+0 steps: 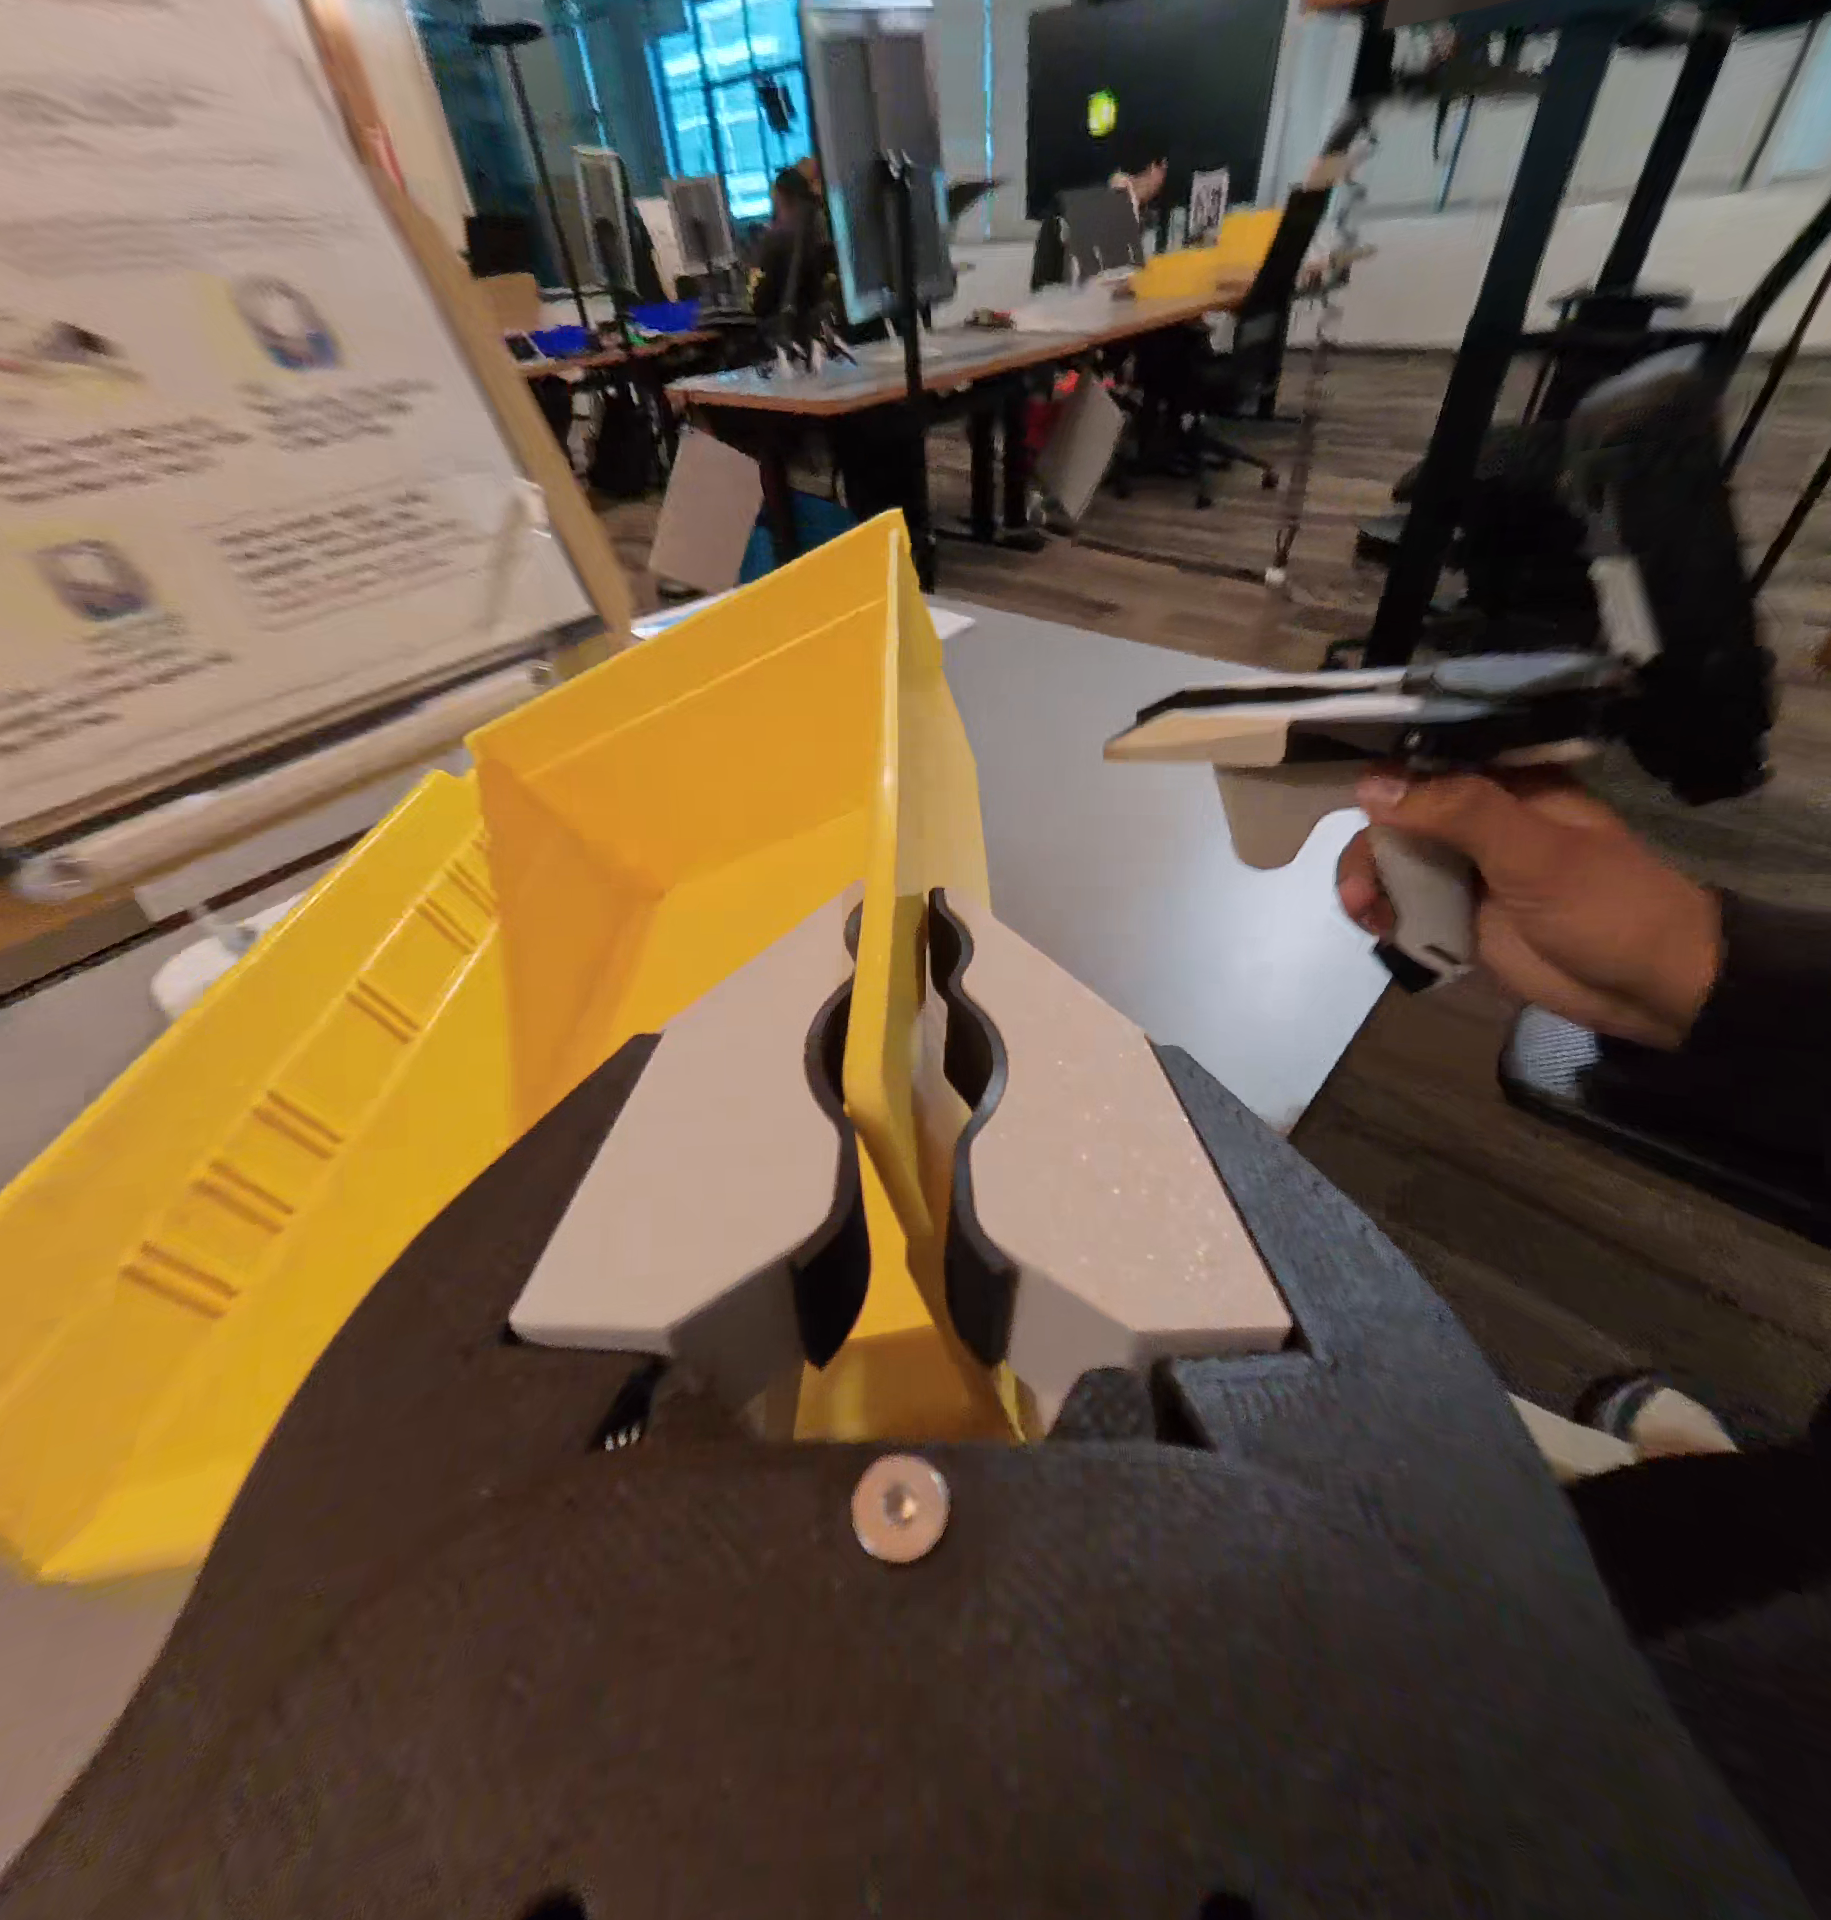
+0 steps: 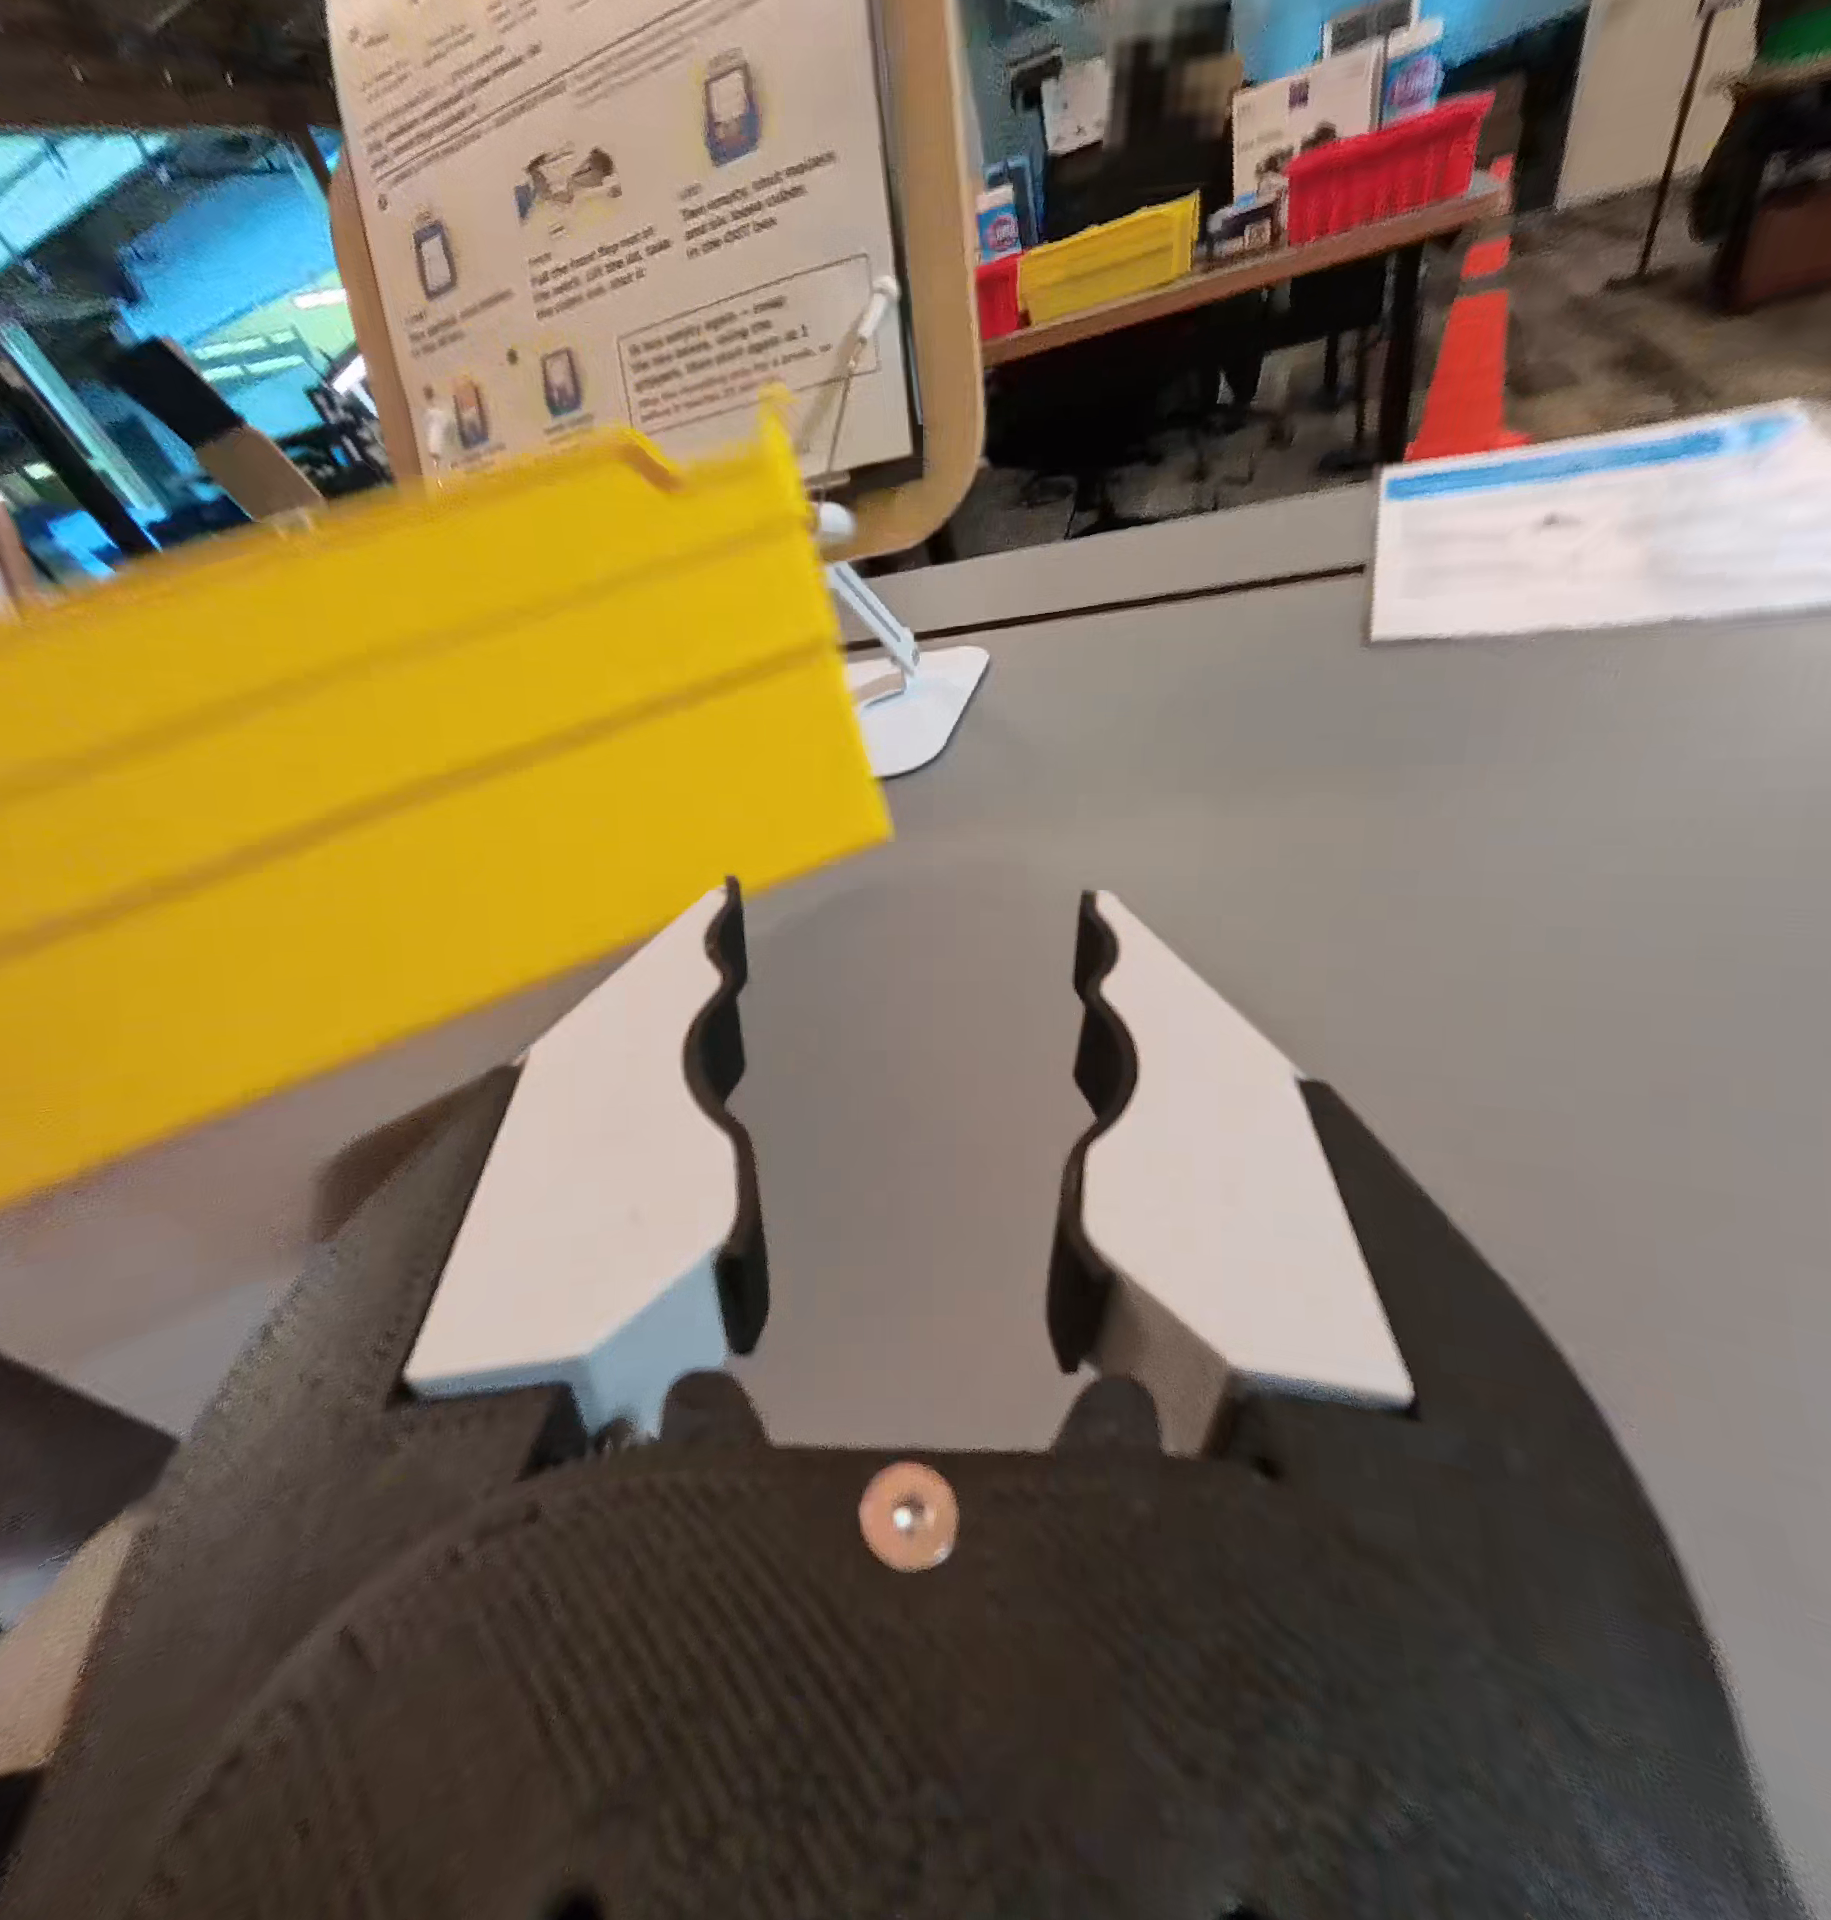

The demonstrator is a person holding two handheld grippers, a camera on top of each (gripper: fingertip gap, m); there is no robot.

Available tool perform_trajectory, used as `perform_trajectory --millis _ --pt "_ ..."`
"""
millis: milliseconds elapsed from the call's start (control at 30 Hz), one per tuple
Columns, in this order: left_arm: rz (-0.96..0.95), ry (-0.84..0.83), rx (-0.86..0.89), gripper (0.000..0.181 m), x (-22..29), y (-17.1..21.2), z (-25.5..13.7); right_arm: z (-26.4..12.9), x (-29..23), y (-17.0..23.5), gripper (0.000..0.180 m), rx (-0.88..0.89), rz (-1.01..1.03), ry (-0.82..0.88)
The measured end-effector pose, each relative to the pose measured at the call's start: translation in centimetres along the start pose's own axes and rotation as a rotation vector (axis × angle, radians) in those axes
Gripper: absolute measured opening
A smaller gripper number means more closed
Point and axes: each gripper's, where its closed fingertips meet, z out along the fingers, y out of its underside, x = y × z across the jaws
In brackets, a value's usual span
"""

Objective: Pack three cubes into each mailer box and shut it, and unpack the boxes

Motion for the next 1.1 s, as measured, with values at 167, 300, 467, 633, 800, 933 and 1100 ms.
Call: perform_trajectory --millis 167,300,467,633,800,933,1100 --pt "0.194 0.041 -0.101 0.000 4.8 4.7 8.0 -2.2 1.4 0.0 0.065 0.013 0.014 0.009" --pt "0.255 0.036 -0.102 0.001 6.6 5.4 11.9 -3.6 1.5 0.9 0.065 -0.001 -0.050 0.044" --pt "0.265 0.025 -0.087 0.002 8.2 6.4 17.2 -4.5 1.1 3.0 0.067 -0.061 -0.005 0.039" --pt "0.278 0.070 -0.120 0.006 9.7 8.4 21.6 -6.2 3.1 3.2 0.070 -0.051 0.021 0.119" --pt "0.249 0.167 -0.134 0.048 10.4 7.2 20.0 -7.2 5.5 3.3 0.074 -0.048 0.045 0.190" --pt "0.216 0.138 -0.101 0.058 7.4 7.3 15.8 -6.5 5.4 3.7 0.075 -0.075 0.019 0.189" --pt "0.130 0.004 -0.075 0.063 1.9 8.7 10.3 -5.2 3.8 3.8 0.077 -0.103 -0.049 0.160"
